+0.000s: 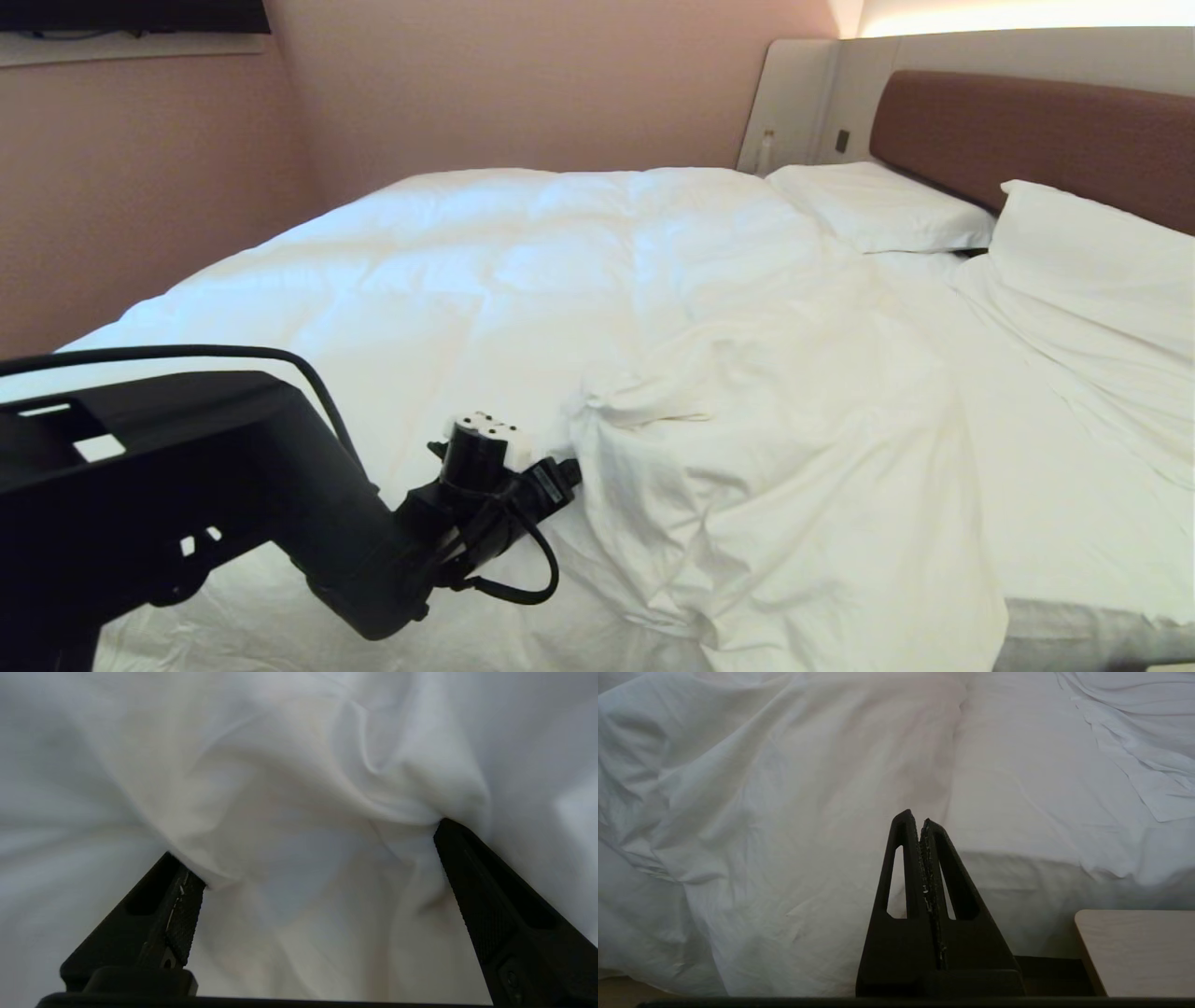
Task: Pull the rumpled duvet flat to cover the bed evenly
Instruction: Flatten the corners of the folded blanket
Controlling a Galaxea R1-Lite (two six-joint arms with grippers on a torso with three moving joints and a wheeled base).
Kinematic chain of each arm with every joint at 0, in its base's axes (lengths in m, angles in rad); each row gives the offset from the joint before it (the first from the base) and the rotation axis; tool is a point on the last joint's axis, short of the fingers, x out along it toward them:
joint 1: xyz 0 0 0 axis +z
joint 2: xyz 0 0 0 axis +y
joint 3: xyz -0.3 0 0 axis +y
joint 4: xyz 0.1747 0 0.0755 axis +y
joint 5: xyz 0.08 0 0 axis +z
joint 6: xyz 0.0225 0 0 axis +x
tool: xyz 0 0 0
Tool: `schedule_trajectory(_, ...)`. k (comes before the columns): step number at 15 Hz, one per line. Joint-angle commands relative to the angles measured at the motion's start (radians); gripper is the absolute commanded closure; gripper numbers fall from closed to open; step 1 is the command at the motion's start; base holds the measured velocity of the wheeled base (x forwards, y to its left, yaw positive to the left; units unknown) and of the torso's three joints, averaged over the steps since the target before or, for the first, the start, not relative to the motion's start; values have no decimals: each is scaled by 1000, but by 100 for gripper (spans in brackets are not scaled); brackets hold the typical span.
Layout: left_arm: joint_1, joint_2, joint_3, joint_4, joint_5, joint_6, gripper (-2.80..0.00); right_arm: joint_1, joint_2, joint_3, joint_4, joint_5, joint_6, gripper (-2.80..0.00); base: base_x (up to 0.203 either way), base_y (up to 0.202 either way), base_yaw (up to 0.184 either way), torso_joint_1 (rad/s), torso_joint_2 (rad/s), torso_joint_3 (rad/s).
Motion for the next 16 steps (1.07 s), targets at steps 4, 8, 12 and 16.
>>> schedule_trajectory(4,-16,-51,-10,-13,-171,-102,-280,0,0,0,-1,0,0,0,0,0,0,0,0,0)
schedule_trajectory(8,-16,-35,-38,-11,-199,-129,-280,0,0,0,-1,0,0,0,0,0,0,0,0,0)
schedule_trajectory(12,-16,-35,-47,-13,-260,-129,-280,0,0,0,0,0,0,0,0,0,0,0,0,0)
schedule_trajectory(16,-16,-15,-70,-11,-266,-131,-280,0,0,0,0,0,-1,0,0,0,0,0,0,0)
